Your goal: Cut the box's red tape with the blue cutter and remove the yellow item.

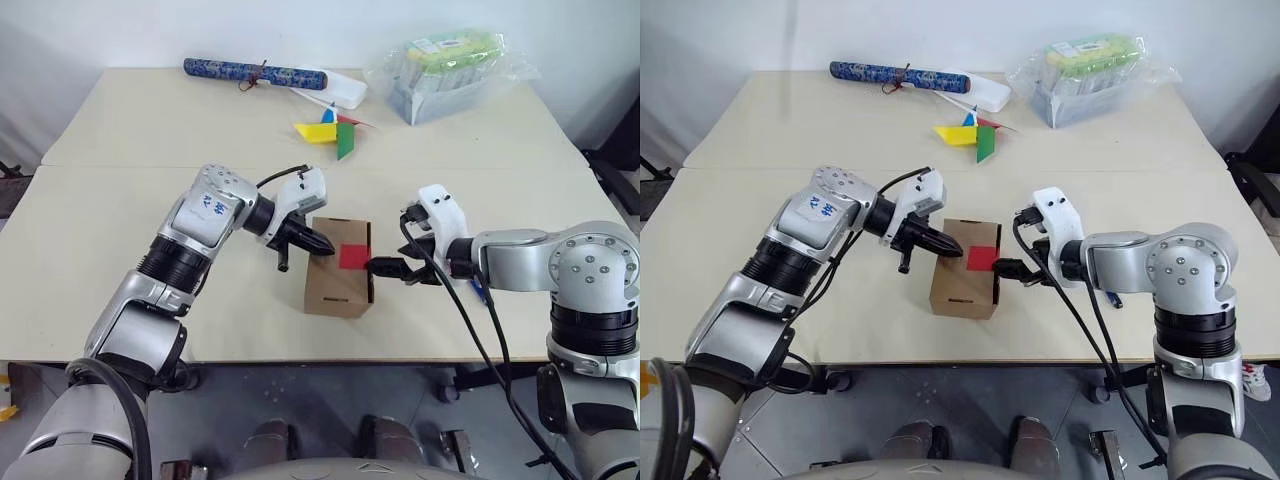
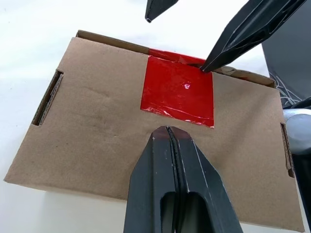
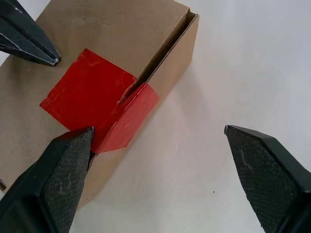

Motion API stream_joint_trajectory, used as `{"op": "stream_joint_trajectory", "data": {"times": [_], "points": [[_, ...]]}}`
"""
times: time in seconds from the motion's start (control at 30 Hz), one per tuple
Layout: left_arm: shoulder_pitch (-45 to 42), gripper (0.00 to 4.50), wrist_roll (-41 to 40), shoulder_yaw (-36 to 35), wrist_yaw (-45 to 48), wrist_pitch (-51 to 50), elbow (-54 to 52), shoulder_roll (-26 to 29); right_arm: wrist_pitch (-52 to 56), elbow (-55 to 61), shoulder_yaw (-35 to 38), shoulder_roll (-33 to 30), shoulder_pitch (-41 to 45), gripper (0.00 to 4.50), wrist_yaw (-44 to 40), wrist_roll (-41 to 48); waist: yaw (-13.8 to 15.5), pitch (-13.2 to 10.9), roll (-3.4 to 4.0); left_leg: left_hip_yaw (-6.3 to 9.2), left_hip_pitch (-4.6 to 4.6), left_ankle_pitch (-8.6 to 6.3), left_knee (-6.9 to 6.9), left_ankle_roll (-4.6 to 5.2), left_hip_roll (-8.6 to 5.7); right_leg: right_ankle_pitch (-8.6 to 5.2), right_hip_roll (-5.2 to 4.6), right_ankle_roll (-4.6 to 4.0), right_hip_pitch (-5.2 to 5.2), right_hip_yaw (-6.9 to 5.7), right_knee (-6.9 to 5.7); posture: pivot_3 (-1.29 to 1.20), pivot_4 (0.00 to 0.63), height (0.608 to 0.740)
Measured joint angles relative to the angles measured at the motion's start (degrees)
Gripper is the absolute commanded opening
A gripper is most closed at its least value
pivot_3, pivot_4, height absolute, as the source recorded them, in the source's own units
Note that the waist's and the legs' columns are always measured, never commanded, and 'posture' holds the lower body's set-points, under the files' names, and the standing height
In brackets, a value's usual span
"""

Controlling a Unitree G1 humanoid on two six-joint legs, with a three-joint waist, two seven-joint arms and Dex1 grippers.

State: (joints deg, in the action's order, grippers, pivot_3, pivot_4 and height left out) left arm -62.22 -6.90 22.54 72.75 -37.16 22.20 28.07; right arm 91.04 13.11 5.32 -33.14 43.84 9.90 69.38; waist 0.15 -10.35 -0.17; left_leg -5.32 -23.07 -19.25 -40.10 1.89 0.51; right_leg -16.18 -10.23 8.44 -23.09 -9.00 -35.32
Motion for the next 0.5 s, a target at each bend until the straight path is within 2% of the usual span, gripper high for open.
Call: {"op": "stream_joint_trajectory", "data": {"times": [0.17, 0.33, 0.5], "points": [[0.42, 0.00, 0.32, 0.31, 0.10, -0.21, -1.20, 0.02, -0.23, -0.06, 0.93, 0.35, -1.21, 4.46, 1.04, 0.49, 0.19, 0.10, -0.08, 0.02, 0.11, 0.00, 0.00, 0.00, 0.00, 0.00, -0.01, 0.00, 0.15, -0.01, 0.01, 0.00, 0.150, 0.740], [2.09, 0.00, 0.33, 0.74, 0.47, -0.94, -3.96, 0.20, -1.17, 0.66, 1.67, 0.64, -4.09, 4.46, 2.32, 0.98, 0.76, 0.18, -0.09, 0.02, 0.64, -0.03, 0.12, 0.04, 0.10, 0.00, -0.01, 0.00, 0.70, 0.00, 0.23, 0.00, 0.150, 0.740], [2.98, 0.00, 0.33, 1.19, 0.85, -1.97, -6.06, 0.56, -1.18, 1.44, 1.77, 0.59, -4.64, 4.46, 3.33, 1.00, 1.22, 0.37, -0.14, 0.02, 0.67, -0.04, 0.11, 0.06, 0.17, 0.00, -0.05, 0.00, 0.72, 0.05, 0.24, 0.00, 0.150, 0.740]]}}
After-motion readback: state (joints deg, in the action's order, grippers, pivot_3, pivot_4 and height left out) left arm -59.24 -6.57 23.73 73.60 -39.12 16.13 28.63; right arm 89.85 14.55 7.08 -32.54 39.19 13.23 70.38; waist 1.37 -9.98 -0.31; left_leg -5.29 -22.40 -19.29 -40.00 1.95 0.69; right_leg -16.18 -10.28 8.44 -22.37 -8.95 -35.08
